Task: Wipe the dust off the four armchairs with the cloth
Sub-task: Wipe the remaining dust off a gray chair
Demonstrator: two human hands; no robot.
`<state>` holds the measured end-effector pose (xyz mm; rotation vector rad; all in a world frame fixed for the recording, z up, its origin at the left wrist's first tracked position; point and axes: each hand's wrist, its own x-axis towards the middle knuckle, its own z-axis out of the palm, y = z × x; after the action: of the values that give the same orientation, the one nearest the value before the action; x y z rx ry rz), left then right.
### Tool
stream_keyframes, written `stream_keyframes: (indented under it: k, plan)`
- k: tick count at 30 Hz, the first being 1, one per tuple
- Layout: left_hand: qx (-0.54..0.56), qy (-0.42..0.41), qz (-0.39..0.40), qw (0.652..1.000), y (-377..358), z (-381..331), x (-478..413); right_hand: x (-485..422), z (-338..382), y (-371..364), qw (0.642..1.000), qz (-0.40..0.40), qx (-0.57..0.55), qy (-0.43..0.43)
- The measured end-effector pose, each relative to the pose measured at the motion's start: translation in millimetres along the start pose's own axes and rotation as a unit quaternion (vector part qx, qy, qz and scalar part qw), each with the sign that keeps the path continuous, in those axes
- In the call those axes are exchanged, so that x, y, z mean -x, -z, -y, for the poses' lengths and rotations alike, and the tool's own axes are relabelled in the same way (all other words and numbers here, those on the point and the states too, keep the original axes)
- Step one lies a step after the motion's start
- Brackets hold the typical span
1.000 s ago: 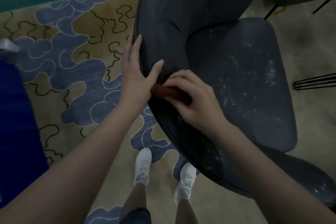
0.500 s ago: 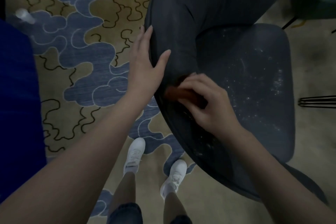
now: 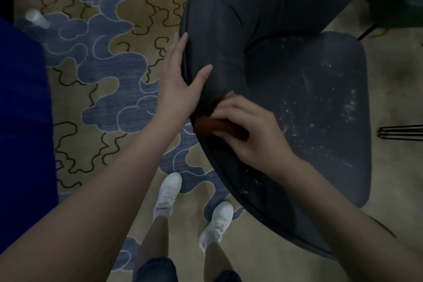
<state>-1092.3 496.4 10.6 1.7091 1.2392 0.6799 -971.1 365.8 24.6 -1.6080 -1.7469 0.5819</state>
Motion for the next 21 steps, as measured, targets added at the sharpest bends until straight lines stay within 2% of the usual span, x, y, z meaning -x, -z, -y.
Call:
stream_keyframes:
  k: [4,10,14,18,21]
  plan:
    - [-0.028,0.016,-0.007,0.999,-3.1,-5.8,3.5,41.7,-3.6,14.9,0.998,0.056,0.009,0.005]
    - [-0.072,0.055,-0.037,0.995,-24.9,-22.7,27.3,47.5,-19.3,20.3,0.991,-0.070,-0.048,-0.104]
    - [-0.140,0.058,-0.062,0.987,-34.6,-25.7,34.0,50.7,-21.2,23.0,0.983,-0.073,-0.097,-0.137]
    - [-0.201,0.041,-0.076,0.976,-38.1,-22.1,33.6,32.5,-31.1,24.1,0.969,-0.118,-0.137,-0.165]
    - [-0.212,0.037,-0.084,0.973,-39.9,-20.4,33.4,21.0,-40.9,19.2,0.974,-0.100,-0.136,-0.154]
